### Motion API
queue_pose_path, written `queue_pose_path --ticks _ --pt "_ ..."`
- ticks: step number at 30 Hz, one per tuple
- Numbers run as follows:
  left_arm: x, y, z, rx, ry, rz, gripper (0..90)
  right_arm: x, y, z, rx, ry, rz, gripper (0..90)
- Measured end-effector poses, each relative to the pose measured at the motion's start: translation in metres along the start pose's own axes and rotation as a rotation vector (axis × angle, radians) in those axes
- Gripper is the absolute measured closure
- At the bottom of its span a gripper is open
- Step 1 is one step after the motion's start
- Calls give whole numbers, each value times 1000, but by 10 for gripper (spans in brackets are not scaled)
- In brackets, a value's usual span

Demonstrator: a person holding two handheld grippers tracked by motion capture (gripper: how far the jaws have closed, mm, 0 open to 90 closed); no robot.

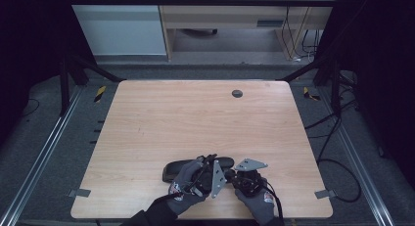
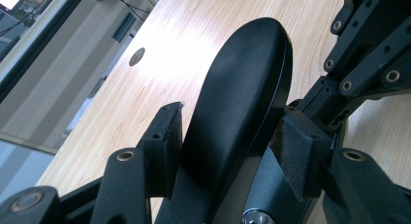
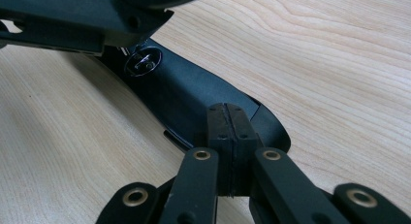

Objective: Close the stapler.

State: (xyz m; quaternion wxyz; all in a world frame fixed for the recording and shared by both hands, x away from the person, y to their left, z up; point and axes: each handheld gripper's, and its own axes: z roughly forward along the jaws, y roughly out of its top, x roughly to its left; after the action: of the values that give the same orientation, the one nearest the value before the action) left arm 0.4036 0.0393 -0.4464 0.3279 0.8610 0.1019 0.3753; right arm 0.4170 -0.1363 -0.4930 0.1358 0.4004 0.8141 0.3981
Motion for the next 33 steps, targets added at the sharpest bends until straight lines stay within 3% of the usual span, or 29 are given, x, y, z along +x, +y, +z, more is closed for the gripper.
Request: queue_pose_path --ticks 24,28,31,33 --pt "-4 -2 4 10 -9 20 455 -1 -1 -4 14 -8 -8 900" --pt "-5 -2 5 9 -17 11 447 -2 -1 -6 22 -10 -1 899" --pt "-2 -1 2 -18 -54 -38 401 -4 0 -8 11 -12 -1 891" --pt "0 -1 -1 -30 -61 -41 389 -6 0 -9 5 -16 4 885"
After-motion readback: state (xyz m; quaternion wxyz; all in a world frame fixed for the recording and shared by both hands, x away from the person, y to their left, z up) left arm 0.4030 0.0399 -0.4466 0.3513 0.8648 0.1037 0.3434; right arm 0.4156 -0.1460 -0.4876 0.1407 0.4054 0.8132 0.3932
